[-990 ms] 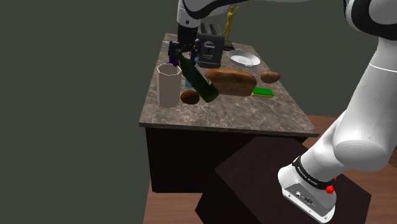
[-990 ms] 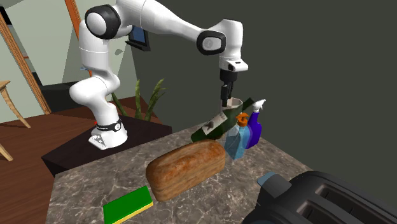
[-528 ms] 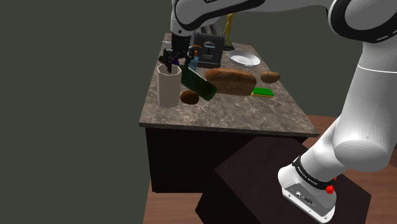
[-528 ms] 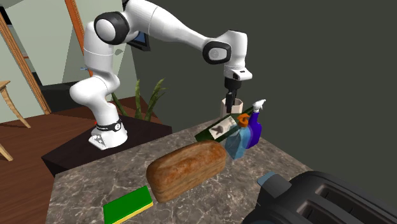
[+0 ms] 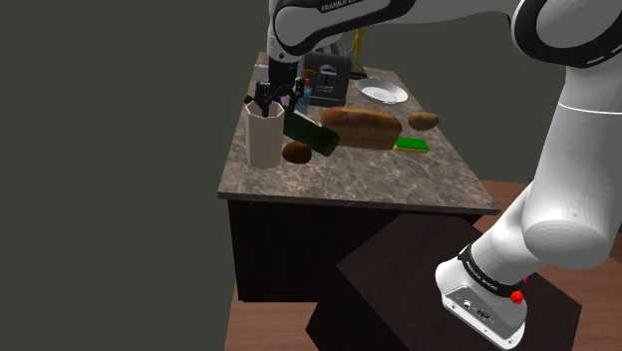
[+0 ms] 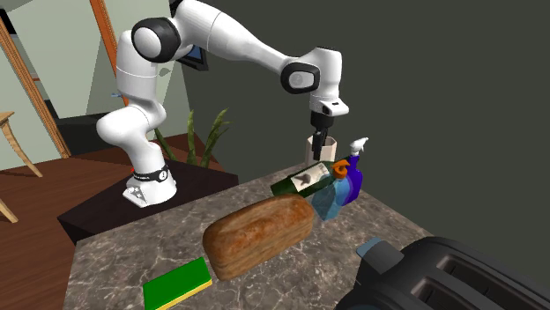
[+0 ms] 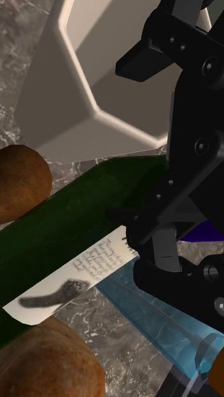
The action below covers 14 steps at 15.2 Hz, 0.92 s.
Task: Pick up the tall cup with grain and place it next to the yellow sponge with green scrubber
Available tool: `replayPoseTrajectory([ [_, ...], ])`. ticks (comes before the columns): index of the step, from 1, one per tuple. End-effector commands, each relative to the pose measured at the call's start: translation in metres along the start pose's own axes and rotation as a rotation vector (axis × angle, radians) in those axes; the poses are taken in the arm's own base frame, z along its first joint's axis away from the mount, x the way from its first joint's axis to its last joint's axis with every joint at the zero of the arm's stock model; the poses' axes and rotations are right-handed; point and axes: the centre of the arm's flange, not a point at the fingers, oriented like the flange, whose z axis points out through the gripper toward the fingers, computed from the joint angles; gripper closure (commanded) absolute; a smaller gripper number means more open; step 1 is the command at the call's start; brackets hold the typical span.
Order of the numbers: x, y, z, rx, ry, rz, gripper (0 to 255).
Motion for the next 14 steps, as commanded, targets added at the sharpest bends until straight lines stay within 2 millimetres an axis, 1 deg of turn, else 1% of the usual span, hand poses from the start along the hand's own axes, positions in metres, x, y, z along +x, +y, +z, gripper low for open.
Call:
replayPoseTrajectory([
  [1,0.000,0.000,0.000,0.000,0.000,0.000,0],
  [2,0.000,0.000,0.000,0.000,0.000,0.000,255],
  [11,0.000,0.000,0.000,0.000,0.000,0.000,255],
  [14,0.000,0.000,-0.016,0.000,0.000,0.000,255],
])
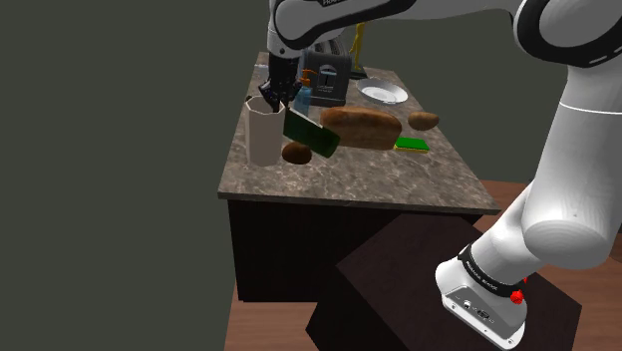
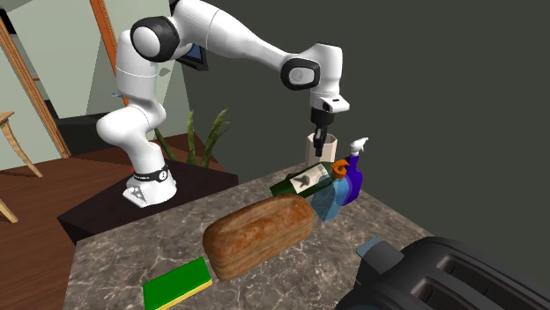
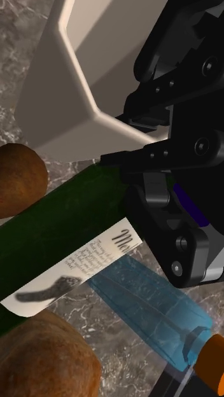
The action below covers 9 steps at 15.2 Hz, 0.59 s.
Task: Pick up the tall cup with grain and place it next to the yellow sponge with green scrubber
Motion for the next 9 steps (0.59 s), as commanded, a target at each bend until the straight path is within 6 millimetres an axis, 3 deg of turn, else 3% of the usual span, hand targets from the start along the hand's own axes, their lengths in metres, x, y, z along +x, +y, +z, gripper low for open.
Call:
replayPoseTrajectory([
  [1,0.000,-0.001,-0.010,0.000,0.001,0.000,255],
  [9,0.001,-0.001,-0.053,0.000,0.001,0.000,255],
])
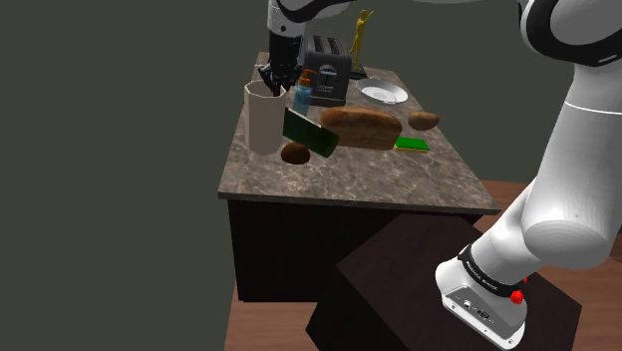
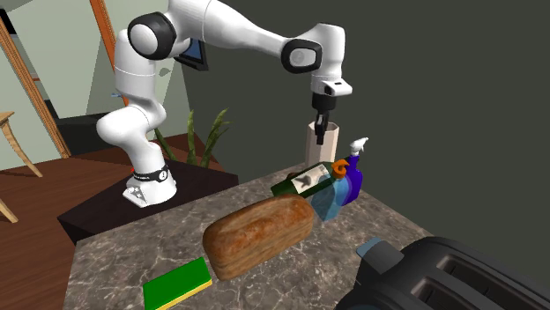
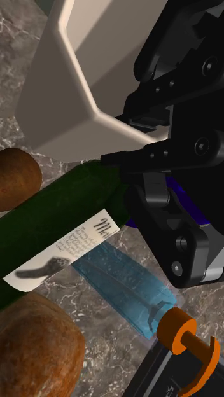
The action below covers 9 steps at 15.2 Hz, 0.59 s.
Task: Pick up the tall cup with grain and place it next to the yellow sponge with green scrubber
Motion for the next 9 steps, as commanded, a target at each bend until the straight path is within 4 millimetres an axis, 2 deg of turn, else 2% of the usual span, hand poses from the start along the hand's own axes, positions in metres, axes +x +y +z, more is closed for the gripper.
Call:
replayPoseTrajectory([
  [1,0.000,0.001,-0.011,0.000,0.001,0.000,255],
  [9,0.001,0.000,-0.053,0.000,0.001,0.000,255],
])
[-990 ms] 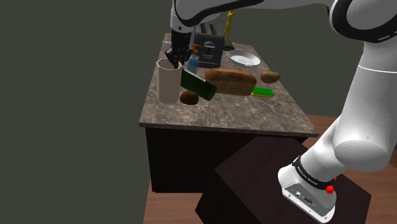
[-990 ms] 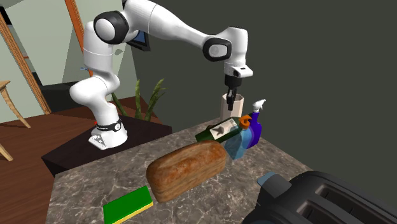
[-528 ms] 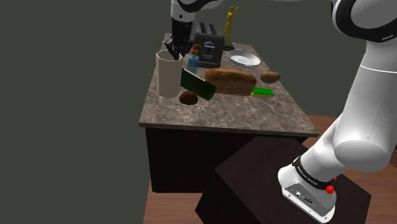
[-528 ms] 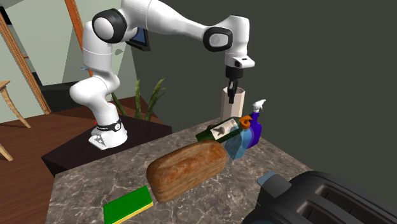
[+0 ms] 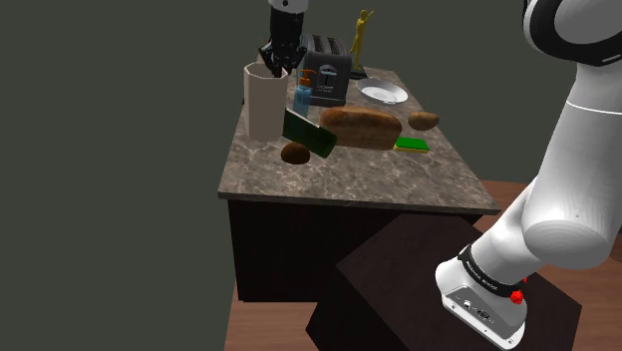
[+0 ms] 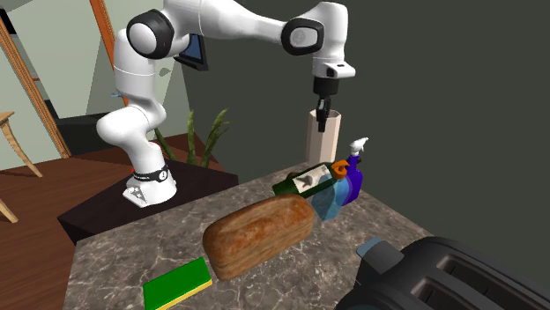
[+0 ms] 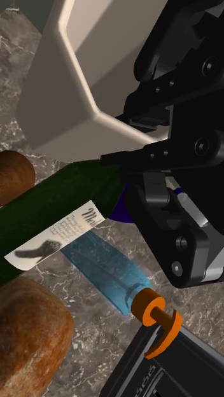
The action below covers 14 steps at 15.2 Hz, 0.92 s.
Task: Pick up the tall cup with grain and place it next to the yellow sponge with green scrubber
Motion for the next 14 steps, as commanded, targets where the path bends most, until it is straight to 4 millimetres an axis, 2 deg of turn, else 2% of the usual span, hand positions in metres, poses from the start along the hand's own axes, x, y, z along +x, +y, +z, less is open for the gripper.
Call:
replayPoseTrajectory([
  [1,0.000,0.000,-0.011,0.000,0.001,0.000,255],
  [14,0.001,-0.001,-0.080,0.000,0.001,0.000,255],
])
